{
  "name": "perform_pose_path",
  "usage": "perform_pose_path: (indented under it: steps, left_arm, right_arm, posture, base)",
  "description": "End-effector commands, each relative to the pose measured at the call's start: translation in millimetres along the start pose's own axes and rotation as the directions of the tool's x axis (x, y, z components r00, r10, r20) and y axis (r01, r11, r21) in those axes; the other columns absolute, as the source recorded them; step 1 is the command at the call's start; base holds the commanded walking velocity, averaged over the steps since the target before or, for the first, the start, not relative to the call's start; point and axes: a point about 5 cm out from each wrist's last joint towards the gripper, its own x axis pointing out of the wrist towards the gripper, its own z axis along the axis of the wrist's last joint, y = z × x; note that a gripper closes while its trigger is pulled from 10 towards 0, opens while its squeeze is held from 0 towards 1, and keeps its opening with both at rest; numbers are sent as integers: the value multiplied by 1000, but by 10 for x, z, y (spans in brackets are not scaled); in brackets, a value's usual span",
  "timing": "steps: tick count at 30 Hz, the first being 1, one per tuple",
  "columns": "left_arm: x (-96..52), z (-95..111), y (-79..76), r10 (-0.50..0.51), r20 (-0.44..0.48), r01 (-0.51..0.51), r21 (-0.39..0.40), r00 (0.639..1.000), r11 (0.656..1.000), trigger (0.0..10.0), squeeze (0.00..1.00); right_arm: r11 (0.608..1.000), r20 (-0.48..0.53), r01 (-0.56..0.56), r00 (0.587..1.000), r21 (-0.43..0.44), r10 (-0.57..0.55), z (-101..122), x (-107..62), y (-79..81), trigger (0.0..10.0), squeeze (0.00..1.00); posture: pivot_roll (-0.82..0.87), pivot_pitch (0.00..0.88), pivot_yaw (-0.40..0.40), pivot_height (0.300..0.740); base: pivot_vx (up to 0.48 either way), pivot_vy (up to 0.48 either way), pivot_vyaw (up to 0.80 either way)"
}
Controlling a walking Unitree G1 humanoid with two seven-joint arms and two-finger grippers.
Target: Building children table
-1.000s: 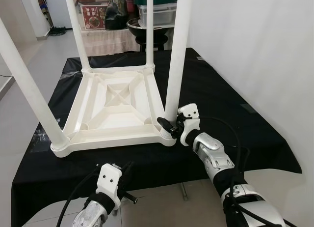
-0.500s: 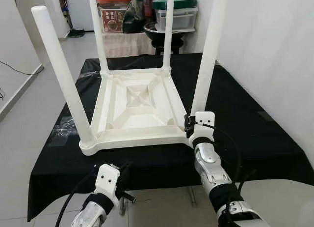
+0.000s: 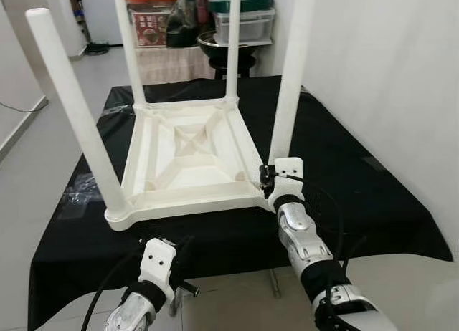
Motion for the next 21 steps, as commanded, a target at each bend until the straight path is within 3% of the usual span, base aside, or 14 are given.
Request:
perform_pose_path:
  steps: [1, 4, 5, 6, 8, 9, 12, 15, 21]
  left_arm:
    - [-23, -22, 13, -2, -13, 2, 6, 1000, 1000, 10000, 0]
    - [-25, -20, 12, 0, -12, 0, 6, 1000, 1000, 10000, 0]
    - [-23, -20, 9, 1, -12, -1, 7, 1000, 1000, 10000, 0]
    - [-21, -20, 7, 1, -11, -1, 7, 1000, 1000, 10000, 0]
    - [-17, -20, 2, 2, -11, -2, 7, 1000, 1000, 10000, 0]
    - [-17, -20, 2, 2, -11, -2, 7, 1000, 1000, 10000, 0]
    - [-11, -20, -2, 3, -9, -3, 6, 1000, 1000, 10000, 0]
    - [-7, -18, -3, 5, -8, -5, 6, 1000, 1000, 10000, 0]
    - [0, -16, -4, 11, -5, -11, 8, 1000, 1000, 10000, 0]
  right_arm:
    - [997, -21, -76, 997, -27, 76, 0, 18, 81, 10000, 1000]
    - [992, 31, -128, 991, 15, 127, 136, 64, 69, 10000, 1000]
    - [978, 59, -204, 978, 36, 201, 212, 85, 91, 10000, 961]
    - [950, 82, -306, 950, 64, 301, 275, 100, 126, 10000, 0]
    - [906, 109, -413, 908, 91, 404, 338, 108, 159, 10000, 0]
    - [906, 109, -413, 908, 91, 404, 338, 108, 159, 10000, 0]
    - [836, 113, -549, 830, -11, 547, 454, 140, 113, 10000, 0]
    - [811, 94, -583, 806, -49, 585, 528, 186, 27, 10000, 0]
    - [775, 92, -631, 770, -43, 632, 580, 212, -42, 10000, 0]
  posture:
    - [88, 17, -32, 740]
    - [92, 18, -32, 740]
    - [98, 19, -34, 740]
    - [98, 19, -34, 740]
    - [100, 18, -36, 740]
    - [100, 18, -36, 740]
    - [104, 18, -39, 740]
    - [109, 17, -45, 740]
    - [117, 14, -49, 740]
  base:
    - [0, 0, 0]
    - [0, 0, 0]
    - [0, 0, 0]
    - [0, 0, 0]
    - [0, 0, 0]
    - [0, 0, 0]
    - [0, 0, 0]
    - [0, 0, 0]
    - [0, 0, 0]
